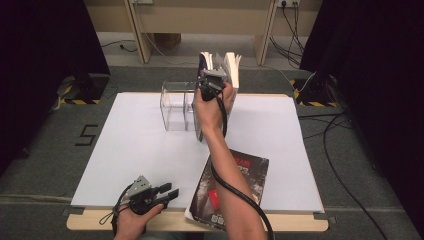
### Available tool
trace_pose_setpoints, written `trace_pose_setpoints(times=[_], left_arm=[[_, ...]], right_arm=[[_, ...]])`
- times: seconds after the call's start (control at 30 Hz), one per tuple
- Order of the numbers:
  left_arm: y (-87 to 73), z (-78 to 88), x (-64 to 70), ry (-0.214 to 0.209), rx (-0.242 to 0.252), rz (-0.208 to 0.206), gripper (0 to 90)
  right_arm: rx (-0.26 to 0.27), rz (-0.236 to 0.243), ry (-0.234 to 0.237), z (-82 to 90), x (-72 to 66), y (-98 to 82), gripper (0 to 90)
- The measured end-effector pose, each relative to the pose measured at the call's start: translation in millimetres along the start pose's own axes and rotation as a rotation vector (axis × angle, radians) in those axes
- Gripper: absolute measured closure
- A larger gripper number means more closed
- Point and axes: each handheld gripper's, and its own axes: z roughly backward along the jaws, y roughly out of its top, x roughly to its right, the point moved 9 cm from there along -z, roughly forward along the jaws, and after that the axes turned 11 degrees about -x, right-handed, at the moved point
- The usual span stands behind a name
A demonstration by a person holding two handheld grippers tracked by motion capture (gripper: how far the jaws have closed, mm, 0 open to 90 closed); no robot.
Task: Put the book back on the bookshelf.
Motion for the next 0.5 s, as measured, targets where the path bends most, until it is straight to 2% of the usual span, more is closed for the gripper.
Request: trace_pose_setpoints(times=[0.03,0.1,0.5], left_arm=[[-0.2,-0.3,-0.2,0.0,0.0,0.0,55.6],[-0.2,-0.2,-0.4,0.001,0.0,0.001,55.6],[-0.5,-1.0,1.7,0.0,-0.002,-0.005,55.4]], right_arm=[[-0.003,-0.015,0.02,1.9,0.4,-1.4,65.9],[-0.004,-0.023,0.031,4.2,1.7,-2.4,64.7],[-0.018,-0.049,0.083,17.4,5.8,-16.2,61.6]])
